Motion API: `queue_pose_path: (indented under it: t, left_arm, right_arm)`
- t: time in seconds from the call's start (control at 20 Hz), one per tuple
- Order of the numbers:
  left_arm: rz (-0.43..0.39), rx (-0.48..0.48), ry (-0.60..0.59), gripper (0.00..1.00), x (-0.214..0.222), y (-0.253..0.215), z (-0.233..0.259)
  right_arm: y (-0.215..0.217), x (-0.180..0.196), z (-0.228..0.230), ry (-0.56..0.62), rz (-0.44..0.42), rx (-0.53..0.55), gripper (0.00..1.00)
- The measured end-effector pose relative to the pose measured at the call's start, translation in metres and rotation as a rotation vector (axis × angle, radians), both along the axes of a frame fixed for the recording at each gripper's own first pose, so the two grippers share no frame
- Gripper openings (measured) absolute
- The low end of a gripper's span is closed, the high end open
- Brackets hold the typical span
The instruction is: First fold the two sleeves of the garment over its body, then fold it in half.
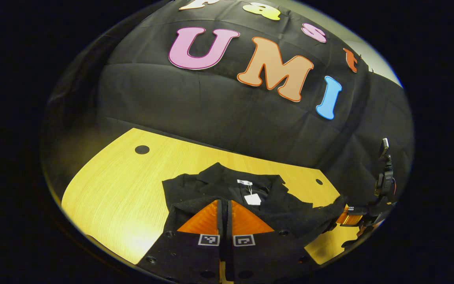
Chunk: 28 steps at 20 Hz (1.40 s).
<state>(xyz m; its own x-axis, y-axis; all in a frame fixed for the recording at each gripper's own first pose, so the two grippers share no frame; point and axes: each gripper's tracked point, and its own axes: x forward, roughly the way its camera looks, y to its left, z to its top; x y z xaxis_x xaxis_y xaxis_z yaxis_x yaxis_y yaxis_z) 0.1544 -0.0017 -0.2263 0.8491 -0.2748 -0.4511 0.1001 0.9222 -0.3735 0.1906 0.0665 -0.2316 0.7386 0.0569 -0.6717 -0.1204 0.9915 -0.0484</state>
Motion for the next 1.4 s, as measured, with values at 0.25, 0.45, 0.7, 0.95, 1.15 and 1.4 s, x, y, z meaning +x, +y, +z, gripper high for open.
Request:
queue_pose_path:
  t: [0.25,0.45,0.7,0.95,1.15,1.4]
  left_arm:
    - [0.042,0.006,0.026,0.0,0.056,0.008,-0.018]
    - [0.075,0.099,0.055,0.0,0.088,0.025,-0.044]
    - [0.08,0.201,0.072,0.0,0.11,0.03,-0.066]
    - [0.171,0.288,-0.067,0.75,0.13,0.056,-0.03]
    - [0.201,0.284,-0.13,0.93,0.126,0.065,-0.002]
    - [0.266,0.194,-0.217,0.94,0.106,0.075,0.053]
  right_arm:
    - [-0.017,0.06,-0.009,0.039,-0.051,0.003,0.03]
    - [-0.024,0.105,-0.013,0.071,-0.09,0.006,0.02]
    - [-0.026,0.14,-0.006,0.06,-0.085,-0.044,0.02]
    - [-0.037,0.149,0.012,-0.007,-0.102,-0.053,0.23]
    - [-0.04,0.15,0.05,-0.092,-0.095,0.017,0.98]
    - [-0.032,0.126,0.128,-0.287,-0.031,0.046,0.98]
